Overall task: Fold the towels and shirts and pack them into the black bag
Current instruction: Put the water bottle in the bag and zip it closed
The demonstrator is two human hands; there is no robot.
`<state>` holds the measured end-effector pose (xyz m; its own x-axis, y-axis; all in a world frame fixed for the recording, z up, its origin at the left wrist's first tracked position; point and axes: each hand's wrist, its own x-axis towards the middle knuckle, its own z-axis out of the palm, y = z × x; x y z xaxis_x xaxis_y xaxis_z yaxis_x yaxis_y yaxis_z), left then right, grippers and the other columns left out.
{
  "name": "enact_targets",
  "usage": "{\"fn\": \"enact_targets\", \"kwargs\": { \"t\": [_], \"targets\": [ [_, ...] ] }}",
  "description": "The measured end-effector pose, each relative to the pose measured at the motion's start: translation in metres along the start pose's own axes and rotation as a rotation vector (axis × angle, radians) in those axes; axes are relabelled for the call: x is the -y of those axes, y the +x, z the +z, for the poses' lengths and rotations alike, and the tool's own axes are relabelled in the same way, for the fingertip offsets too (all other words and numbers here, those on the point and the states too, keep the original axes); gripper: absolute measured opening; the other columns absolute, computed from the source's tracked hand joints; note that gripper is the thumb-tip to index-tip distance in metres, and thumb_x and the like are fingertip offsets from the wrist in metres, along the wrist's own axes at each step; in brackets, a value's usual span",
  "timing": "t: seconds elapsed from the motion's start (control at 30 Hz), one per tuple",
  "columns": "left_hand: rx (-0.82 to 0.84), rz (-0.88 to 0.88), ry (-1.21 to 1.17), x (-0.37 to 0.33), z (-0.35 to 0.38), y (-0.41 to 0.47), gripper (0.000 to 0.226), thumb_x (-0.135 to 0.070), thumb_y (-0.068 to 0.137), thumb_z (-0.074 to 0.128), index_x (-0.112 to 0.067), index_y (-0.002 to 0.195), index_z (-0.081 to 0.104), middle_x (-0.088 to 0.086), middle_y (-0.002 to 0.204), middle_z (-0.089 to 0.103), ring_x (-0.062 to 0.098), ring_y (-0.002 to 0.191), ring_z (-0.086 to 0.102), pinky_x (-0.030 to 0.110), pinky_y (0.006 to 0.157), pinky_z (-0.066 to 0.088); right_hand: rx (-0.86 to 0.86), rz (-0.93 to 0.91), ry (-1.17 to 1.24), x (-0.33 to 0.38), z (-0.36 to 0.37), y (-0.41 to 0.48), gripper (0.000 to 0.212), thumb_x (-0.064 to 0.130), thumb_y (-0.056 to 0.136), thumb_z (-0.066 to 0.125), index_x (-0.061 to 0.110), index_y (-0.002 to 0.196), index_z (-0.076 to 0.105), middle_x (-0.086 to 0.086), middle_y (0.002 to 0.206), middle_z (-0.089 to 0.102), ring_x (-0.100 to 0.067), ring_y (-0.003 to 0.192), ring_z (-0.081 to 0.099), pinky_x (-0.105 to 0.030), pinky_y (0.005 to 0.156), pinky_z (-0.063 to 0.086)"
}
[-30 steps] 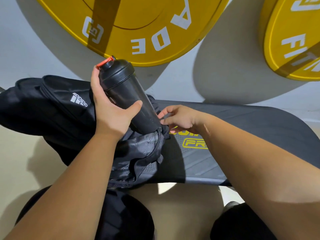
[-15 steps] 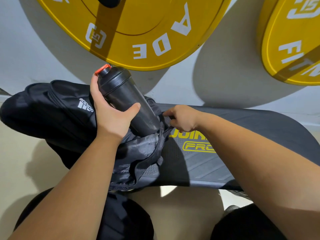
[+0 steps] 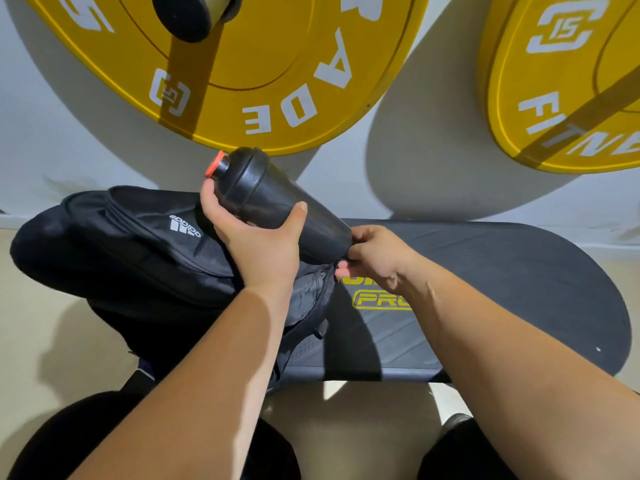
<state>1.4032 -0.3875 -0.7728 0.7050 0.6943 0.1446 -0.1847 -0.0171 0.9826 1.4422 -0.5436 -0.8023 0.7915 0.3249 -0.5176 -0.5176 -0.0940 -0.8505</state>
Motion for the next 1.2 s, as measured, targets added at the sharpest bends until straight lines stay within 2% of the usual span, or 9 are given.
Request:
{"fn": "enact_targets", "kwargs": {
  "t": [0.07,0.17,0.43,0.53,0.6,0.7,0.83,1.07,1.2],
  "targets": [
    [-0.097,-0.048,-0.059,0.002,0.007,-0.005,0.110,-0.018,0.061,0.092,-0.039,0.145,0.024,-0.009,0.144,0.037,-0.003,0.122,0.052,0.026,0.099,0.052,0.034,0.023,0.039,0.000,-0.006,-0.001,0.043,-0.022,0.090,0.034,0.001,0.104,0.068,-0.007,0.084,0.069,-0.013,0.054,0.059,-0.027,0.059,0.057],
    [-0.183,-0.105,-0.132,0.006,0.018,-0.007,0.111,-0.022,0.059,0.092,-0.039,0.145,0.023,-0.006,0.147,0.038,0.004,0.125,0.053,0.034,0.101,0.052,0.029,0.036,0.033,-0.002,-0.014,0.000,0.037,-0.021,0.090,0.040,-0.001,0.106,0.067,-0.007,0.075,0.066,-0.013,0.054,0.060,-0.025,0.057,0.056],
    [0.105,-0.005,0.114,0.007,0.003,-0.008,0.114,-0.021,0.059,0.091,-0.048,0.143,0.018,-0.003,0.147,0.033,0.010,0.130,0.049,0.036,0.105,0.049,-0.033,0.077,0.086,0.000,-0.023,0.001,0.035,-0.023,0.086,0.038,-0.006,0.089,0.068,-0.016,0.071,0.064,-0.017,0.050,0.059,-0.028,0.053,0.052],
    [0.182,0.084,0.232,-0.001,-0.005,-0.007,0.115,-0.019,0.060,0.090,-0.039,0.147,0.017,-0.005,0.144,0.031,-0.004,0.131,0.039,0.028,0.110,0.041,-0.092,0.113,0.197,0.004,-0.019,0.003,0.037,-0.020,0.090,0.036,-0.003,0.103,0.066,-0.018,0.086,0.063,-0.018,0.057,0.058,-0.022,0.047,0.050],
    [0.237,0.158,0.320,-0.006,-0.009,-0.008,0.114,-0.017,0.061,0.090,-0.033,0.149,0.017,-0.005,0.141,0.030,-0.009,0.126,0.037,0.023,0.112,0.036,-0.133,0.106,0.202,0.006,-0.014,0.006,0.036,-0.018,0.091,0.036,0.002,0.096,0.065,-0.017,0.085,0.059,-0.018,0.057,0.053,-0.024,0.048,0.048],
    [0.299,0.211,0.393,-0.010,-0.010,-0.008,0.113,-0.018,0.061,0.090,-0.031,0.149,0.020,-0.005,0.139,0.030,0.005,0.128,0.038,0.029,0.113,0.036,-0.178,0.067,0.174,0.008,-0.009,0.008,0.035,-0.016,0.090,0.036,0.006,0.088,0.063,-0.013,0.073,0.055,-0.016,0.049,0.050,-0.025,0.047,0.042],
    [0.316,0.243,0.407,-0.008,-0.008,-0.010,0.112,-0.020,0.059,0.091,-0.028,0.148,0.023,-0.002,0.141,0.034,0.009,0.128,0.041,0.033,0.112,0.038,-0.234,0.054,0.205,0.003,-0.007,0.008,0.033,-0.016,0.090,0.037,0.007,0.088,0.060,-0.012,0.068,0.053,-0.013,0.039,0.050,-0.022,0.041,0.042],
    [0.301,0.172,0.299,0.003,-0.015,0.004,0.113,-0.018,0.058,0.092,-0.049,0.140,0.020,-0.003,0.145,0.034,0.008,0.134,0.041,0.040,0.112,0.041,-0.108,0.104,-0.017,0.010,-0.017,0.019,0.031,-0.016,0.089,0.042,0.003,0.081,0.066,-0.017,0.074,0.064,-0.017,0.050,0.054,-0.024,0.045,0.042],
    [0.322,0.136,0.283,0.006,-0.018,0.007,0.113,-0.018,0.058,0.092,-0.060,0.134,0.019,-0.006,0.146,0.036,0.007,0.135,0.041,0.041,0.112,0.041,0.000,0.133,-0.220,0.021,-0.026,0.018,0.029,-0.019,0.087,0.043,-0.006,0.090,0.069,-0.022,0.076,0.065,-0.019,0.044,0.050,-0.022,0.040,0.035]
  ]
}}
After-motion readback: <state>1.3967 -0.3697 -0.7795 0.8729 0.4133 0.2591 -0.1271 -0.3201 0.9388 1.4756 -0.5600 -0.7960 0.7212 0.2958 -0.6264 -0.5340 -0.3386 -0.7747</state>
